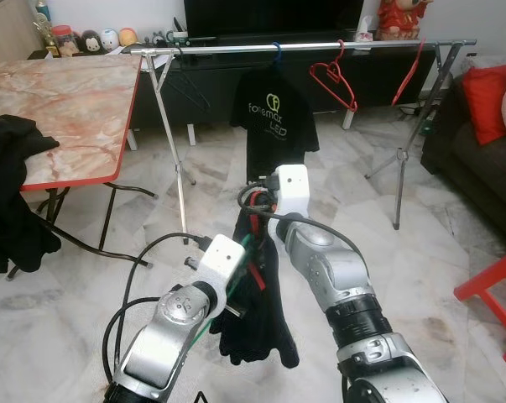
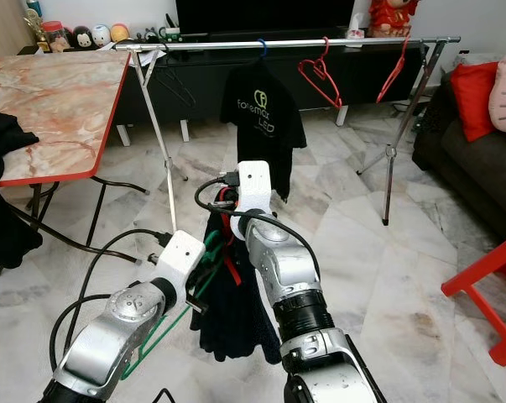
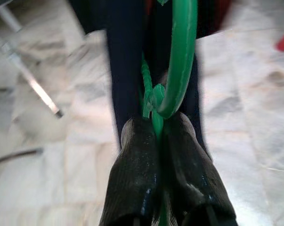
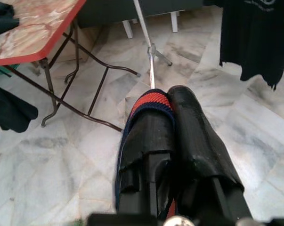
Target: Hang hanger
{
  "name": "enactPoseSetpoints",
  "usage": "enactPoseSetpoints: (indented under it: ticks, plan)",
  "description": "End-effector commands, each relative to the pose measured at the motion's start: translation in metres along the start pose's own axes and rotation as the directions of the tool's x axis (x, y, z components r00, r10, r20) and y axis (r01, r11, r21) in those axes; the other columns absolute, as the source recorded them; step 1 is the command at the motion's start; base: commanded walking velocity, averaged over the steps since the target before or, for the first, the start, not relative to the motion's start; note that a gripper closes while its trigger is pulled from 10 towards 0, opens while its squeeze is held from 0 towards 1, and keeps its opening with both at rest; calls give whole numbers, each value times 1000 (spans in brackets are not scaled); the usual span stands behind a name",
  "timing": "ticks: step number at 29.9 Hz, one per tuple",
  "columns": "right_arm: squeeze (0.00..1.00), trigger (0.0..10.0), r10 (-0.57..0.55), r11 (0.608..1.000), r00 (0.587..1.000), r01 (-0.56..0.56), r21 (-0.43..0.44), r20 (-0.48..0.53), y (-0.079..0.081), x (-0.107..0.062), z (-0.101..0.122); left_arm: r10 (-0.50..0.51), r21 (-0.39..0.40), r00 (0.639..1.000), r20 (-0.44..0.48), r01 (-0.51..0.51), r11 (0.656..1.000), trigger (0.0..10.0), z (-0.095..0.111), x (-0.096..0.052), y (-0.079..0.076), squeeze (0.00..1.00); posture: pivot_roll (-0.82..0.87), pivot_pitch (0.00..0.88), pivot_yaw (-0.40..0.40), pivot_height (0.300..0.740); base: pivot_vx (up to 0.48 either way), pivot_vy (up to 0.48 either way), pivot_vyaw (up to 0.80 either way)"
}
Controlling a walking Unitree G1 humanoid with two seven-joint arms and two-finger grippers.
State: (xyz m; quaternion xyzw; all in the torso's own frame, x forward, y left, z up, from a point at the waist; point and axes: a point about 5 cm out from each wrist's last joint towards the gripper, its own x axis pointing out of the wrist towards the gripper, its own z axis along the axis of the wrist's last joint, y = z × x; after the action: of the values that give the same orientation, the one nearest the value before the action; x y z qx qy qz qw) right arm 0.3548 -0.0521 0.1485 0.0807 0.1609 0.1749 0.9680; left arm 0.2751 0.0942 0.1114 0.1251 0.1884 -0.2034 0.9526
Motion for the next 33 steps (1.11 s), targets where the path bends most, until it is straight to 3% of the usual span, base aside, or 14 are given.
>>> enactPoseSetpoints:
  ticks: [1, 6, 13, 14, 19, 24, 29, 33]
  plan:
    - [0, 10000, 16, 1000, 999, -16, 5, 31, 3, -4, 8, 49, 0, 999, 2, -49, 999, 10000, 1, 0, 8, 0, -22, 0, -24, 740, 0, 0, 0]
    - [0, 10000, 85, 995, 996, -85, -48, 1, 12, -5, 0, 5, -12, 998, 59, -4, 1000, 10000, 9, -1, 4, 0, -21, 0, -24, 740, 0, 0, 0]
    - [0, 10000, 120, 991, 993, -120, -58, 3, 18, -8, 0, -10, -28, 996, 86, 13, 1000, 10000, 12, 0, 0, 0, -19, 0, -24, 740, 0, 0, 0]
    - [0, 10000, 120, 992, 993, -120, -43, 11, 19, -9, 1, 44, -69, 989, 142, -34, 997, 10000, 20, 1, 5, 0, -23, 0, -25, 740, 0, 0, 0]
    - [0, 10000, 88, 996, 995, -88, -1, 43, 14, -12, 4, 128, -135, 970, 207, -101, 986, 10000, 30, 0, 15, 0, -22, 0, -26, 740, 0, 0, 0]
    - [0, 10000, 42, 994, 995, -50, 98, 85, 7, -13, 10, 169, -156, 965, 199, -139, 978, 10000, 28, 0, 23, 0, -23, 0, -25, 740, 0, 0, 0]
    - [0, 10000, 71, 992, 993, -81, 96, 96, 10, -15, 12, 159, -170, 968, 193, -126, 977, 10000, 25, 0, 21, 0, -24, 0, -24, 740, 0, 0, 0]
    - [0, 10000, 182, 981, 979, -187, 52, 89, 22, -20, 7, 143, -177, 970, 198, -108, 978, 10000, 26, 2, 16, 0, -26, 0, -24, 740, 0, 0, 0]
